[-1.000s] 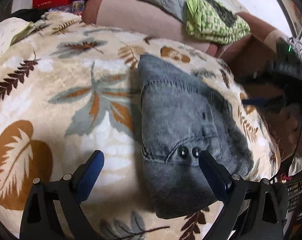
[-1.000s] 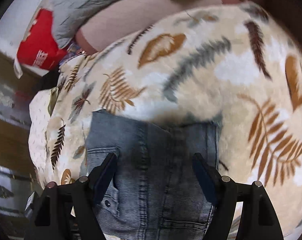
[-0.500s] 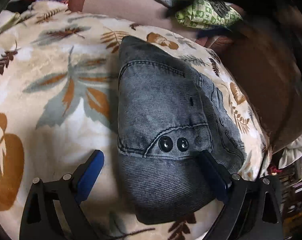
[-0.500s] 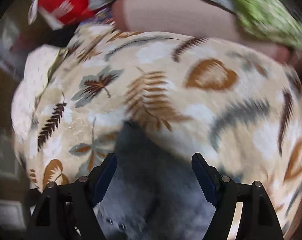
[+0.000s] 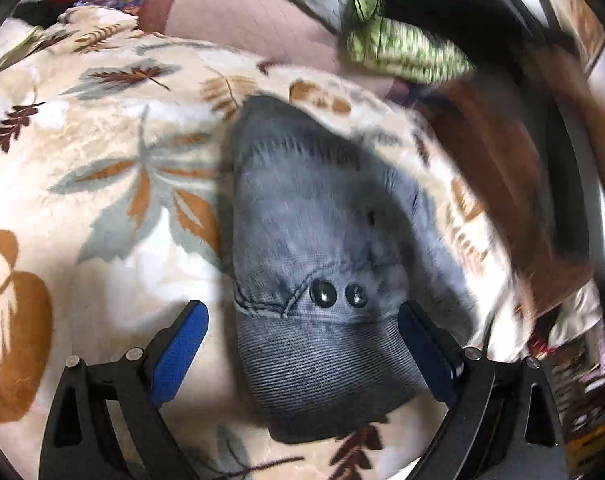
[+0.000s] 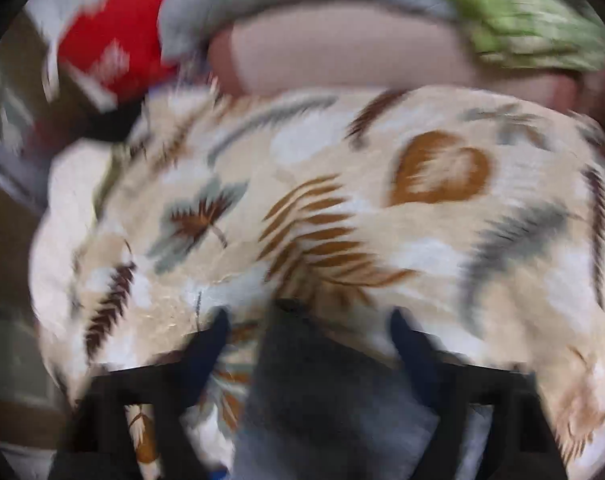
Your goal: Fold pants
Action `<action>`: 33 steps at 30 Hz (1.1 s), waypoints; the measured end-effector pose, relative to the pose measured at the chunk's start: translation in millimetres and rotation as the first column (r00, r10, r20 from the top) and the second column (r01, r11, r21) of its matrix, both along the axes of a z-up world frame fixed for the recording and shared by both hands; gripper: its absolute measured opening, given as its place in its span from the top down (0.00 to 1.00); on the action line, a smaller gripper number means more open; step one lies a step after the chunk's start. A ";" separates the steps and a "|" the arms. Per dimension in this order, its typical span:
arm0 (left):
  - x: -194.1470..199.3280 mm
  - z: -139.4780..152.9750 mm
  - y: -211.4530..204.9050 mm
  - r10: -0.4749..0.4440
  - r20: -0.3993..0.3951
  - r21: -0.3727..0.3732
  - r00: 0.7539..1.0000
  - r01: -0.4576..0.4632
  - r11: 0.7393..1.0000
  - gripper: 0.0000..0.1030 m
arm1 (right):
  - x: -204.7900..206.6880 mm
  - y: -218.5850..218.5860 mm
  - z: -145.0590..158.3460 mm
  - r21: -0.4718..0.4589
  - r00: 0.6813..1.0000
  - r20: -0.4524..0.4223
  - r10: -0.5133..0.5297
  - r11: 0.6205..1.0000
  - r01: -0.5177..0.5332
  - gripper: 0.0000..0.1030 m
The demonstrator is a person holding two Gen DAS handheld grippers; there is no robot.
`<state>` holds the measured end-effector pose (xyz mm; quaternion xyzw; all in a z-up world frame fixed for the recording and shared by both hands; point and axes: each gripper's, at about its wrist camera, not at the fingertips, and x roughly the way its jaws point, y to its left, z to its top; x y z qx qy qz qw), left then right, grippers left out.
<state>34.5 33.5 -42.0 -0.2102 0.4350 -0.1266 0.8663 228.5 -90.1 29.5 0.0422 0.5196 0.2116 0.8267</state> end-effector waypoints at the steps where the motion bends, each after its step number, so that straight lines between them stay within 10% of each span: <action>1: -2.9 5.5 8.8 0.032 0.016 -0.018 0.999 -0.031 0.999 0.07 | -9.2 -26.6 5.0 0.025 1.000 0.004 -0.026 0.999 0.026 0.13; 8: 30.5 -5.7 38.4 0.086 -0.111 -0.170 0.990 -0.104 0.980 0.07 | -68.4 -209.6 -62.0 0.232 0.952 -0.249 -0.180 0.943 0.239 0.14; 16: 52.8 -20.7 12.1 0.016 -0.200 -0.114 0.980 -0.040 0.993 0.09 | -82.4 -186.9 -118.6 0.348 0.947 -0.319 -0.019 0.928 0.136 0.14; 17: 53.5 -19.4 7.4 0.019 -0.201 -0.080 0.979 -0.035 0.996 0.10 | -83.0 -186.9 -118.2 0.363 0.947 -0.321 -0.021 0.921 0.143 0.22; 19: 56.6 -18.1 -2.9 0.001 -0.207 -0.013 0.978 -0.004 1.000 0.51 | -84.2 -178.6 -117.7 0.347 0.947 -0.320 -0.001 0.931 0.118 0.65; 20: 56.9 -18.5 -4.7 0.002 -0.212 0.001 0.977 -0.002 1.000 0.51 | -88.8 -170.4 -115.2 0.301 0.953 -0.302 0.004 0.949 0.092 0.70; 25: 49.8 2.1 -13.0 -0.005 -0.150 0.082 0.989 0.018 0.996 0.74 | -103.7 -154.8 -82.4 0.239 0.980 -0.200 0.018 0.971 0.031 0.80; 33: 44.8 83.1 21.0 0.035 0.090 0.163 0.995 -0.049 0.985 0.75 | -101.7 -112.1 4.9 0.263 0.997 0.022 0.080 0.961 -0.083 0.82</action>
